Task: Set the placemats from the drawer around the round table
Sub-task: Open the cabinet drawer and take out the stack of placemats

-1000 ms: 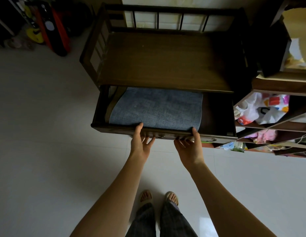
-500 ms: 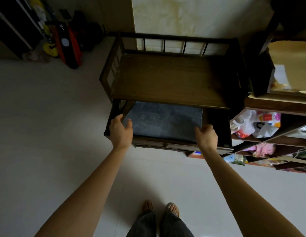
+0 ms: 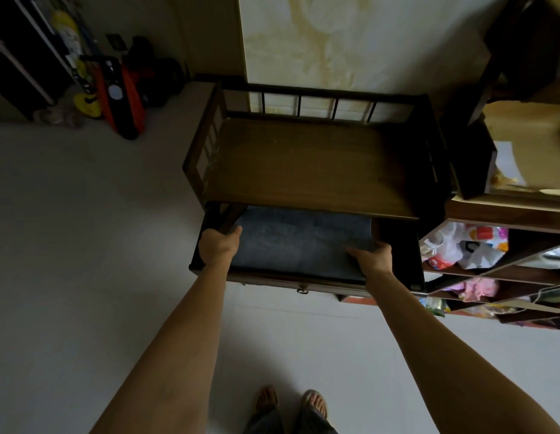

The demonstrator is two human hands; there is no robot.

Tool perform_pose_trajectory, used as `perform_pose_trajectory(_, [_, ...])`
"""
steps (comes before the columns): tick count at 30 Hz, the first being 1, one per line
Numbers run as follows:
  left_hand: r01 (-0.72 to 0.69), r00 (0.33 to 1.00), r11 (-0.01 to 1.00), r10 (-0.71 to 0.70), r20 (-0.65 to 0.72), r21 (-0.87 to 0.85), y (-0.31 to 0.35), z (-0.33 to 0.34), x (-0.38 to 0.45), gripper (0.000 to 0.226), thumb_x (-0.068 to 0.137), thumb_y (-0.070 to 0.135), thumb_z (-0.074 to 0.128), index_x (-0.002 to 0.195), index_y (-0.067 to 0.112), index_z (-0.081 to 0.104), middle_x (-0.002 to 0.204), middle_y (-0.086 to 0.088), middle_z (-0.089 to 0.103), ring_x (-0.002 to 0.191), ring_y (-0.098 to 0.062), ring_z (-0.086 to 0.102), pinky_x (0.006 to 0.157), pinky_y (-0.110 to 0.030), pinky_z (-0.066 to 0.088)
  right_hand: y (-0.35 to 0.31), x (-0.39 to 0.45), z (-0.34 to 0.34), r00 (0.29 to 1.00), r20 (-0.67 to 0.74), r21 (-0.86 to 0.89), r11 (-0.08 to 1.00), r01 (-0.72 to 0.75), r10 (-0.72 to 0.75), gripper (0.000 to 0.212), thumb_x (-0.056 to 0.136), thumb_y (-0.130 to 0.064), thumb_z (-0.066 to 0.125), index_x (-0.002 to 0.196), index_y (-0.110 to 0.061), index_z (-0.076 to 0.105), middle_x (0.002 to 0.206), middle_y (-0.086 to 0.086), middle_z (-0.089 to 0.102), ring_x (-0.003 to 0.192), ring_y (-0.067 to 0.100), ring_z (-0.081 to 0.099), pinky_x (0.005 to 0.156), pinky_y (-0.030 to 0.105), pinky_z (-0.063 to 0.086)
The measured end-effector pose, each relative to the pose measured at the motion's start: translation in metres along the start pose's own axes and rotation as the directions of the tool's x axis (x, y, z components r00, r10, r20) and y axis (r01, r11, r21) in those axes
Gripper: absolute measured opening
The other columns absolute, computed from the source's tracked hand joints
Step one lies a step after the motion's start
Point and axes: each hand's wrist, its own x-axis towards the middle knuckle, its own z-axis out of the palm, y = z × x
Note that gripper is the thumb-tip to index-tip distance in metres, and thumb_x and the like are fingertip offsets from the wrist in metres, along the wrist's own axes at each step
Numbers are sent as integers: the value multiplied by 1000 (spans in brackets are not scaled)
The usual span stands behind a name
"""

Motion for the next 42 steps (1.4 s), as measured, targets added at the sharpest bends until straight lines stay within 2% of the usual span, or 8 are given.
perform_pose_trajectory(7, [-27, 1000, 974, 29, 5, -224, 33, -12, -26, 39, 87, 27, 66, 118, 4, 59, 119, -15, 63, 110, -33, 59, 95, -37, 49, -16, -17, -5, 958, -68, -388, 892, 231, -278, 79, 78, -39, 75, 139, -14, 32, 145, 16, 31, 130, 39, 38, 106, 48, 34])
perform_pose_trajectory(12, [-80, 997, 959, 74, -33, -273, 63, -6, -55, 46, 88, 16, 62, 129, 4, 44, 125, -17, 57, 115, -36, 56, 99, -40, 46, 9, -36, 19, 562, 522, -697, 58, 714, -642, 105, 67, -64, 69, 149, -21, 23, 157, 5, 19, 148, 23, 8, 118, 44, -6])
perform_pose_trajectory(14, [-96, 995, 956, 87, -44, -277, 67, -7, -62, 47, 90, 15, 61, 131, 4, 40, 127, -18, 56, 116, -37, 55, 100, -39, 45, 16, -33, 26, 519, 608, -693, -82, 716, -600, 102, 69, -51, 73, 150, -16, 22, 155, 8, 28, 146, 25, 17, 120, 46, 0])
perform_pose_trajectory(20, [-173, 982, 945, 188, 27, -277, 65, -19, -80, 55, 91, 23, 63, 137, 7, 37, 130, -13, 53, 122, -30, 52, 92, -29, 41, -5, -16, 26, 559, 582, -707, -29, 706, -591, 60, 68, -26, 72, 124, -14, 52, 109, 9, 65, 97, 31, 63, 86, 39, 51])
perform_pose_trajectory(23, [-355, 918, 922, 312, 246, 155, 56, -40, -96, 94, 81, 56, 66, 150, 13, 18, 147, -16, 35, 136, -33, 36, 107, -41, 35, -20, -25, 22, 499, 647, -671, -121, 731, -576, 42, 79, -31, 65, 118, -20, 55, 102, 3, 69, 89, 27, 67, 74, 35, 52])
perform_pose_trajectory(27, [-555, 765, 253, 529, 367, 793, 42, -41, -121, 128, 62, 73, 69, 153, 20, -4, 158, -21, -12, 145, -43, -10, 117, -57, 3, -44, -41, 18, 425, 715, -633, -255, 731, -556, 34, 84, -32, 57, 118, -26, 55, 97, 0, 71, 87, 25, 67, 69, 33, 48])
perform_pose_trajectory(33, [-685, 505, -22, 706, 496, 728, 76, -30, -139, 39, 83, 25, 66, 120, 21, 54, 119, -2, 64, 108, -23, 60, 89, -36, 44, -66, -60, -5, 426, 736, -631, -306, 713, -526, 28, 82, -36, 58, 110, -29, 56, 94, -1, 70, 86, 25, 66, 68, 34, 49])
perform_pose_trajectory(42, [-634, 327, -225, 789, 520, 740, 141, -48, -213, 29, 89, 20, 61, 118, 22, 59, 105, -3, 66, 98, -25, 64, 72, -35, 41, -100, -114, -75, 424, 603, -709, -212, 672, -676, 34, 81, -39, 64, 113, -29, 58, 100, -3, 70, 90, 20, 66, 74, 31, 47])
